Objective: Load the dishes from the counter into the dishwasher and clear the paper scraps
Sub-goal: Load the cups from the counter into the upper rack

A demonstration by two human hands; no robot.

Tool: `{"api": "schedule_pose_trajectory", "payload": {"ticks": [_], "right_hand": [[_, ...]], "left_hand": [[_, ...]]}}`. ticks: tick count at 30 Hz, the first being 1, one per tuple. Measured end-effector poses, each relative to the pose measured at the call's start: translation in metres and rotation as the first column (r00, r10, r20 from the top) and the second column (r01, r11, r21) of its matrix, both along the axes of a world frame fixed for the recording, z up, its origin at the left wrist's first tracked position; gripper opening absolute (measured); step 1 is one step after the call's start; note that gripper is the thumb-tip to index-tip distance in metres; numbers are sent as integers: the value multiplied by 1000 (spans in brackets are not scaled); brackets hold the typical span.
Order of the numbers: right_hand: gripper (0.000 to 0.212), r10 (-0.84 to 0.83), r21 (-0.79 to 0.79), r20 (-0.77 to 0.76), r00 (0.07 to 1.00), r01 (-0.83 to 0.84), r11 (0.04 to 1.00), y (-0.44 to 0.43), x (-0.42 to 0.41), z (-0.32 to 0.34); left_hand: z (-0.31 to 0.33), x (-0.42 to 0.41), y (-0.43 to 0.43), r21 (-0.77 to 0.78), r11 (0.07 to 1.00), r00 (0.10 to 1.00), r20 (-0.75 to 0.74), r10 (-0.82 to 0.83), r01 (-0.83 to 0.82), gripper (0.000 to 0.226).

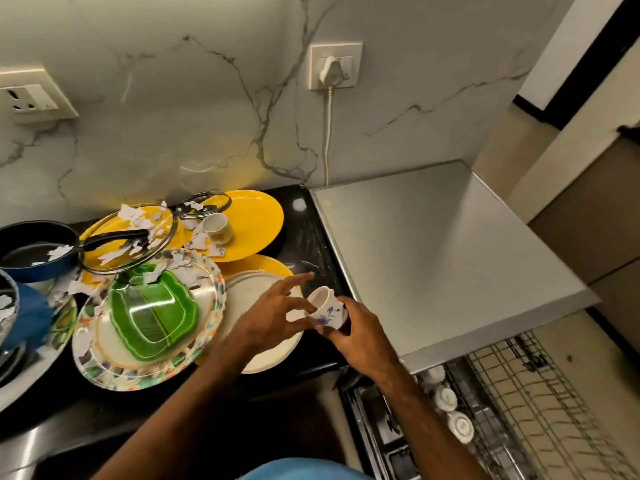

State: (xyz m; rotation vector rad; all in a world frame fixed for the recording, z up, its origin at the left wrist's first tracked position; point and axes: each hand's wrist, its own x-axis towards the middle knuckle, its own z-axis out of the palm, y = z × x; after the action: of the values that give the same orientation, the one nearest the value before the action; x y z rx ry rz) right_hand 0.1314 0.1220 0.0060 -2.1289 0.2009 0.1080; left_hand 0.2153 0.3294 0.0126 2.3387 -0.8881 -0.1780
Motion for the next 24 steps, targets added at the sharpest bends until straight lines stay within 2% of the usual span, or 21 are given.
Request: {"api": "schedule_pose_trajectory", "payload": {"ticks": [3,5,7,12,17,19,22,24], "right_hand": [[61,-89,45,-15,996,90,995,-19,-16,-5],[60,-131,88,-35,991,134,987,-36,-29,-6],[60,-179,142,-41,983,183,973,-54,-43,-7],[63,-326,144,-31,945,327,934,-102,-78,-9],[64,-434,144,-36,900,435,889,-156,-118,-24],[65,-497,176,-23,867,493,852,-174,-136,-29],[61,-585,217,-67,808,584,782,-199,-163,-32],[55,-617,216,-92,782,620,754,-216,-182,-39]], "left_hand": [[1,-7,-25,-107,993,984,-178,22,-42,27],[2,-17,-48,-121,990,945,-325,27,-70,34],[3,-28,-70,-117,989,912,-410,30,-85,40],[-3,-52,-135,-44,999,893,-450,-6,-15,29],[-5,-74,-206,27,997,877,-478,-52,74,35],[-10,-83,-232,25,997,863,-502,-55,78,39],[-24,-98,-265,2,995,822,-565,-78,96,32],[-39,-111,-285,-2,992,787,-609,-102,128,38]]}}
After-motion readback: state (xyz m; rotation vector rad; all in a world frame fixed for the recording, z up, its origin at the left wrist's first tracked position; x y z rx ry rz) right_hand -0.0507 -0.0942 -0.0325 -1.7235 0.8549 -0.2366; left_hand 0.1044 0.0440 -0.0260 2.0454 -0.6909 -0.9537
